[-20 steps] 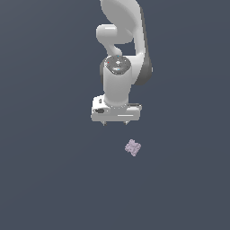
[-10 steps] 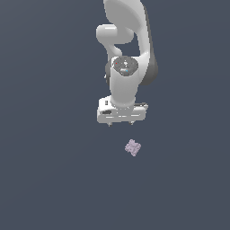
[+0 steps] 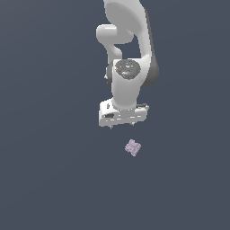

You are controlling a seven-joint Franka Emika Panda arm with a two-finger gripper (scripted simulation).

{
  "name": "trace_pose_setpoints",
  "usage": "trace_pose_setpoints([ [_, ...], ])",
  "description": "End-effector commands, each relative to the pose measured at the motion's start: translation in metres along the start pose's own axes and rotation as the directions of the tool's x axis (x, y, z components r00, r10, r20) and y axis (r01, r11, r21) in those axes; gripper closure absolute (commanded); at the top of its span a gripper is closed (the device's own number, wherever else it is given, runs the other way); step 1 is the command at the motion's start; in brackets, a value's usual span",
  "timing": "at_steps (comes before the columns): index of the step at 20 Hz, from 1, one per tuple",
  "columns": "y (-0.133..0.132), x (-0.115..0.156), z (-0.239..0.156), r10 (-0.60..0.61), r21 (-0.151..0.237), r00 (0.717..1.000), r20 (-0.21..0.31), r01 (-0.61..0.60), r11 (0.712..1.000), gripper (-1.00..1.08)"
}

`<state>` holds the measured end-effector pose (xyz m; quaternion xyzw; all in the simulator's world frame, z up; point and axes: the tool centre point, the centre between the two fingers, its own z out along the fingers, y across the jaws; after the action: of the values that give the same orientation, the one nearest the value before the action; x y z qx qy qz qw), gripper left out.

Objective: Pick up the object and move it to a goal position.

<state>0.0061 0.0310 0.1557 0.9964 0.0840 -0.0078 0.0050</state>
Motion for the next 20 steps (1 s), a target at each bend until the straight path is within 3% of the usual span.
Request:
trace_pose_setpoints([
  [1,-0.003,0.004,0.003,-0.041,-0.001,0.999,0.000,0.041,0.999,-0.92],
  [6,-0.010,0.014,0.012,-0.156,-0.004,0.988,-0.001,0.156,0.988,-0.92],
  [10,-0.018,0.025,0.022,-0.274,-0.005,0.962,-0.002,0.274,0.962,-0.92],
  [20,-0.039,0.051,0.047,-0.548,-0.005,0.836,-0.009,0.548,0.836,-0.92],
])
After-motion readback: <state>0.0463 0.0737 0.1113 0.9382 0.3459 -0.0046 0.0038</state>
